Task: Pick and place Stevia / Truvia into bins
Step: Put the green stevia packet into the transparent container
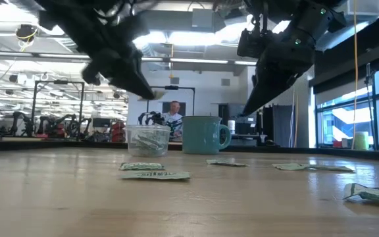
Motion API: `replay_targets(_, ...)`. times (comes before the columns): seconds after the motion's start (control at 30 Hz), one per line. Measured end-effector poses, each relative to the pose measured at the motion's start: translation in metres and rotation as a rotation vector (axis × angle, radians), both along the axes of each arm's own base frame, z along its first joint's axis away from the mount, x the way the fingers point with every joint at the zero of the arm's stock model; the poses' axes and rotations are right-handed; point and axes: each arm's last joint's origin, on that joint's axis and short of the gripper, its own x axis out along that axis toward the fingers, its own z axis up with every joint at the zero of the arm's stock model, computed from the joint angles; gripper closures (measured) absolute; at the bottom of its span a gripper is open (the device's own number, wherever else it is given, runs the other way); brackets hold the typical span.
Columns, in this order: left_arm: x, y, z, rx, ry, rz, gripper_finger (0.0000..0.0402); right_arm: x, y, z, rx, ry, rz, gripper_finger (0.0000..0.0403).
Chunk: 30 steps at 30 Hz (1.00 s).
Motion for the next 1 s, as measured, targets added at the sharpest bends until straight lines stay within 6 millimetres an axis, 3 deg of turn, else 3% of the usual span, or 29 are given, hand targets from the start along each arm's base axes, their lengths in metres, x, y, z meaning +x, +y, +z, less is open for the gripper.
replay_targets(0.17,0.001,0.030,-0.003,0.017,0.036,0.053,0.0398,0.001,0.000,0.001,-0.016,-0.005,0.020,0.0250)
replay_targets(0.33,0.004,0.046,-0.015,-0.035,0.080,0.062,0.0395,0.001,0.000,0.001,-0.016,-0.010,0.020,0.0250)
replay_targets(0.67,0.009,0.050,-0.036,-0.037,0.164,0.082,0.0376,0.001,0.000,0.001,-0.015,-0.011,0.019,0.0250)
replay_targets(0.83,0.008,0.050,-0.033,-0.032,0.153,0.087,0.0339,0.001,0.000,0.001,-0.014,-0.011,0.018,0.0250)
replay_targets(1.0,0.004,0.048,-0.018,-0.035,0.090,0.090,0.0309,0.001,0.000,0.001,-0.014,-0.011,0.018,0.0250)
